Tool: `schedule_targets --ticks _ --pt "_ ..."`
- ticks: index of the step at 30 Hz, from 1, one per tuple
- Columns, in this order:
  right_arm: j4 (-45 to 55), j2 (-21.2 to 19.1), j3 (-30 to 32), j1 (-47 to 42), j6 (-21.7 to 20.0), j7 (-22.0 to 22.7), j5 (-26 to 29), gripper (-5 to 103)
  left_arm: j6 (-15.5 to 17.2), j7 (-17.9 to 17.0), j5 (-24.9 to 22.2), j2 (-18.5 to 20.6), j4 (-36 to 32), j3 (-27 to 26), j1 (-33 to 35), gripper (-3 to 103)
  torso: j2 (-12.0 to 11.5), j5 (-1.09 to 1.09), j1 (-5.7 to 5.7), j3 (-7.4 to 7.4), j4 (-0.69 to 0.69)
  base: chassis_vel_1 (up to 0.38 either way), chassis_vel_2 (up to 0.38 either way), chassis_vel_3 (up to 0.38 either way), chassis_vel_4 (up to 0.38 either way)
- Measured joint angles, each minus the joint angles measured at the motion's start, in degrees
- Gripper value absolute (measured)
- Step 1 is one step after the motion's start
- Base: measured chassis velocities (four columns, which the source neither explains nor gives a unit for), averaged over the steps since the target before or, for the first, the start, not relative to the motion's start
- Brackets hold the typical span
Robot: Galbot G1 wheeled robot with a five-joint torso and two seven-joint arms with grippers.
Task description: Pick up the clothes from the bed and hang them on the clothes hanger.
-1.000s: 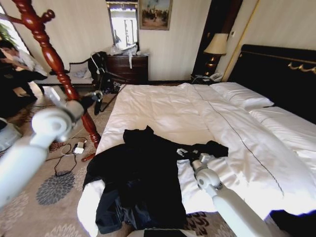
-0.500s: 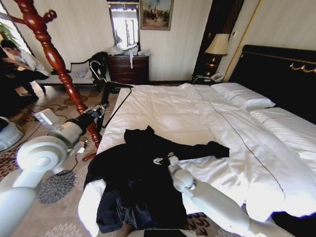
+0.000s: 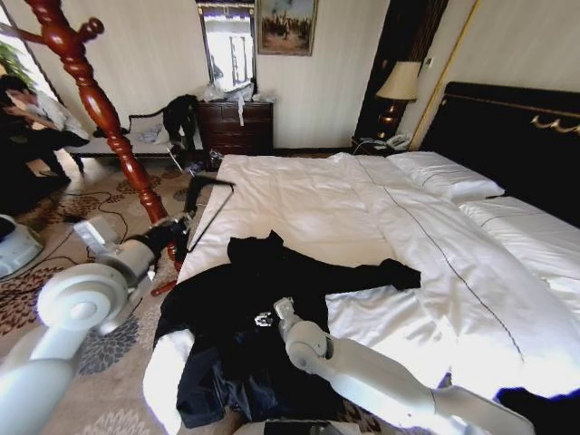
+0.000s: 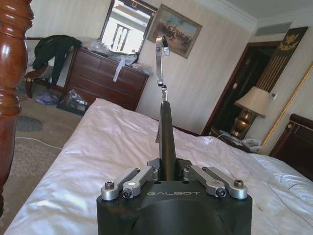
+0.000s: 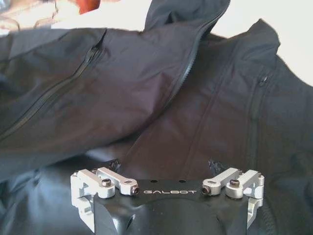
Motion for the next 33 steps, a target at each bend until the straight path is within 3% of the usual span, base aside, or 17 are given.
schedule_targets --ticks 9,13,16,23,30,32,33 --pt "1.1 5.0 -1.1 0.2 -0.8 4.6 3.5 100 1.1 -1.5 -2.2 1.2 -1.8 -0.5 0.3 16 0.0 0.01 0.0 0.0 0.0 0.0 0.0 0.0 0.0" --pt "-2.4 6.3 -2.5 1.7 -0.8 4.9 -0.4 100 1.7 -1.5 -1.5 1.2 -2.7 0.1 1.7 16 0.0 0.01 0.01 0.0 0.0 0.0 0.0 0.0 0.0" --pt "-3.5 6.3 -2.7 2.1 -0.7 4.8 -1.0 100 1.8 -1.4 -1.2 1.1 -2.8 0.3 1.9 16 0.0 0.0 0.0 0.0 0.0 0.0 0.0 0.0 0.0" --pt "-4.2 4.5 -2.0 2.3 -0.5 7.1 5.1 100 1.9 -1.4 -1.0 1.1 -2.7 0.6 2.1 16 0.0 0.01 0.0 0.0 -0.01 0.0 0.0 0.0 0.0" --pt "-4.3 2.2 -0.9 2.0 -0.4 8.7 7.6 101 1.9 -1.2 -0.1 0.6 -2.3 1.2 2.8 16 0.0 0.02 0.0 0.0 -0.01 0.0 0.0 0.0 0.0" --pt "-3.9 1.0 0.7 1.6 -0.4 10.4 10.9 87 0.9 -1.0 0.5 -0.5 -2.2 1.5 3.7 16 0.0 0.02 0.0 0.0 0.0 0.0 0.0 0.0 0.0" --pt "-3.8 0.6 1.3 1.4 -0.4 10.7 11.0 87 0.4 -0.9 0.6 -1.1 -2.3 1.6 4.1 16 0.0 0.02 0.0 0.0 0.0 0.0 0.0 0.0 0.0"
